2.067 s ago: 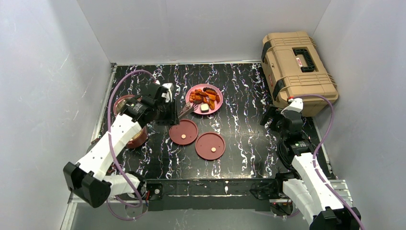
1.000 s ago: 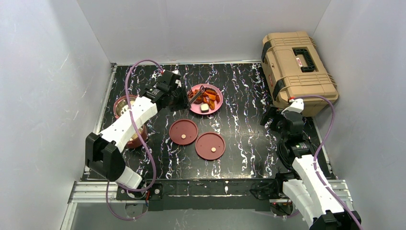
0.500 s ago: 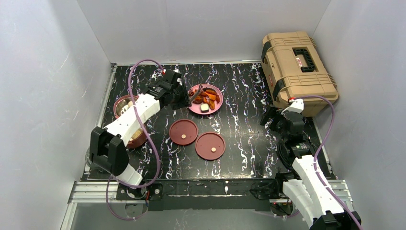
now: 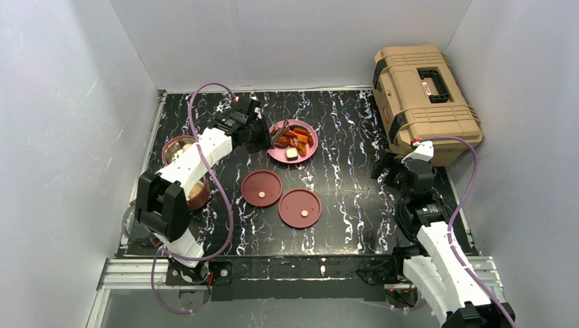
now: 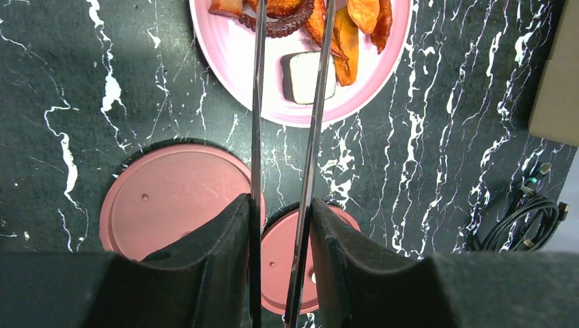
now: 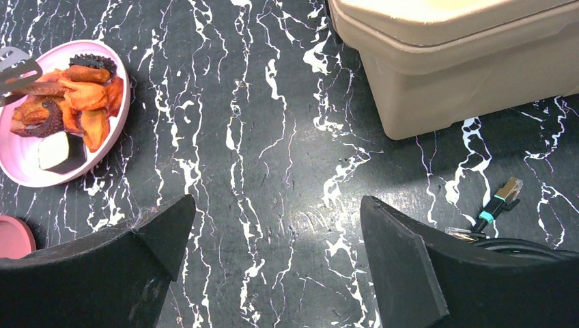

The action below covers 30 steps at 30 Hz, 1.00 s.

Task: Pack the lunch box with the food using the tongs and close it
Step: Pick up the fake food from the plate.

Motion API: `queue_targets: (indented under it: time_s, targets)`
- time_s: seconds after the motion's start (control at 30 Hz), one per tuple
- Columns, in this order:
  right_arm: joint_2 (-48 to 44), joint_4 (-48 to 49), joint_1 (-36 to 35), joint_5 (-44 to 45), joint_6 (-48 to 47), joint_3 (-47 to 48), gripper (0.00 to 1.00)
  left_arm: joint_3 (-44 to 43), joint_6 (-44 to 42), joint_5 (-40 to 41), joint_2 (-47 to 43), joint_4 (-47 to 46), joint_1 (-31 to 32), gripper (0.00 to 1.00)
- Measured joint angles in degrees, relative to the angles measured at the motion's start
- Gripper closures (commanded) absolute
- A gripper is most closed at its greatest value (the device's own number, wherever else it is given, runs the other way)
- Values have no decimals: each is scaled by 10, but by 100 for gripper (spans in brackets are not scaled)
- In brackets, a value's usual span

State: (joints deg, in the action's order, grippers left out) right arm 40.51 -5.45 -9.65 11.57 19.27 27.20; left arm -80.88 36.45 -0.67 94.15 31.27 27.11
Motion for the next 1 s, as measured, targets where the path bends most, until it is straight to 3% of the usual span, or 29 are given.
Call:
queue_targets:
  time_s: [0.43,0.83,1.0]
  targets:
    - [0,0,0,-2,0,0,0,-21,-7,-25,27,-6,0,75]
    - [0,5,0,-2,1,-9,0,-8,-11,-2,9,-12,0,100]
    - [1,9,0,-2,1,-9,0,0,-13,10,-19,-12,0,100]
